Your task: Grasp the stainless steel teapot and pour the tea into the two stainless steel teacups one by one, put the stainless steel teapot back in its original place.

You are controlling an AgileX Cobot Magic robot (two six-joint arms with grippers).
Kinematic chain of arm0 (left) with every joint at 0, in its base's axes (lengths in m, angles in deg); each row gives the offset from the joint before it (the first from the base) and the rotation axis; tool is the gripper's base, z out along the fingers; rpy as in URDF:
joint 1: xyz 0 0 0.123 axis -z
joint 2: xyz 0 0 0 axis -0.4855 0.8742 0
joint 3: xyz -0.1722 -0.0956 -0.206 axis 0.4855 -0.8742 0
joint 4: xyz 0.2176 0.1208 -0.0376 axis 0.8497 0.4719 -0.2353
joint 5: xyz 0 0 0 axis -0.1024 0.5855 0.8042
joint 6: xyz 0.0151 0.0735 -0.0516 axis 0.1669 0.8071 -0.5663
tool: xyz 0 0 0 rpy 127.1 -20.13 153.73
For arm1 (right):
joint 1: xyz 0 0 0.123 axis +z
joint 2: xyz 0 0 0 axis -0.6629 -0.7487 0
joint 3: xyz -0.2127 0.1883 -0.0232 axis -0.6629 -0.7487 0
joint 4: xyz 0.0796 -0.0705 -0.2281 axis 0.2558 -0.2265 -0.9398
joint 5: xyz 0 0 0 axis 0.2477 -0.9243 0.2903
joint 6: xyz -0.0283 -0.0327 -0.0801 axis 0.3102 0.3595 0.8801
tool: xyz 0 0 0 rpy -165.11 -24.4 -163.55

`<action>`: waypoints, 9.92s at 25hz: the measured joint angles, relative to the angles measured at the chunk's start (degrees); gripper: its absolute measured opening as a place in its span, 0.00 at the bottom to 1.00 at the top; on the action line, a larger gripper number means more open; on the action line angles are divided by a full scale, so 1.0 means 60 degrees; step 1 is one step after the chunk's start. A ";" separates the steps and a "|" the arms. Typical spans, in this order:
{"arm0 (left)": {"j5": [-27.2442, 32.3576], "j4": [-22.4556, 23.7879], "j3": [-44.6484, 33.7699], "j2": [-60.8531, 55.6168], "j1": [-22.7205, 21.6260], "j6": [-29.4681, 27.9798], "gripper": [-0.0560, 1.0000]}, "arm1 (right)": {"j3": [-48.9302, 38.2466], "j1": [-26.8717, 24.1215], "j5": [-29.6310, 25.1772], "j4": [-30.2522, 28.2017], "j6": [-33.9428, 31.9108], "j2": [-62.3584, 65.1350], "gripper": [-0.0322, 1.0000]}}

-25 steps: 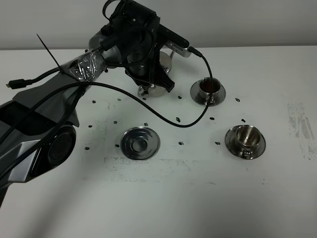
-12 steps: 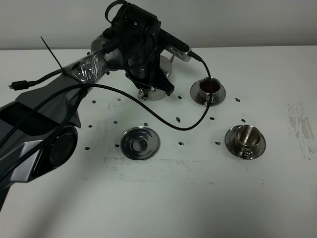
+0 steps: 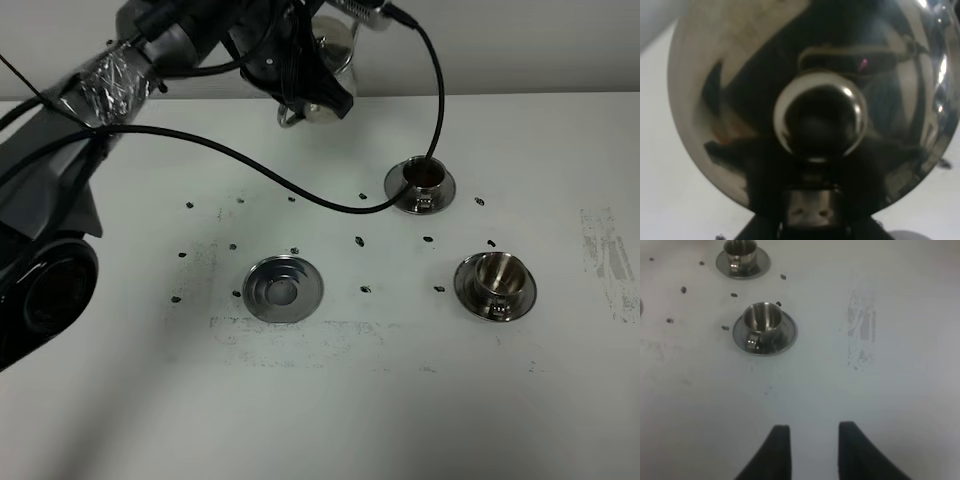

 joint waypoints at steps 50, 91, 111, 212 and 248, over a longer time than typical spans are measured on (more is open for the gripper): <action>-0.1111 0.1206 -0.5672 -0.4663 0.0277 0.0962 0.22 | 0.0000 0.0000 0.0000 0.0000 0.0000 0.0000 0.25; -0.2056 -0.0677 -0.5414 -0.1764 0.1799 0.5392 0.22 | 0.0000 0.0000 0.0000 0.0000 0.0000 0.0000 0.25; -0.2590 0.0675 -0.5365 -0.1408 0.1937 0.6627 0.22 | 0.0000 0.0000 0.0000 0.0009 0.0000 0.0000 0.25; -0.2824 0.4140 -0.4038 -0.0120 0.3261 0.8400 0.22 | 0.0000 0.0000 0.0000 0.0009 0.0000 0.0000 0.25; -0.2738 0.4567 -0.4038 -0.0120 0.3381 0.8362 0.22 | 0.0000 0.0000 0.0000 0.0009 0.0000 0.0000 0.25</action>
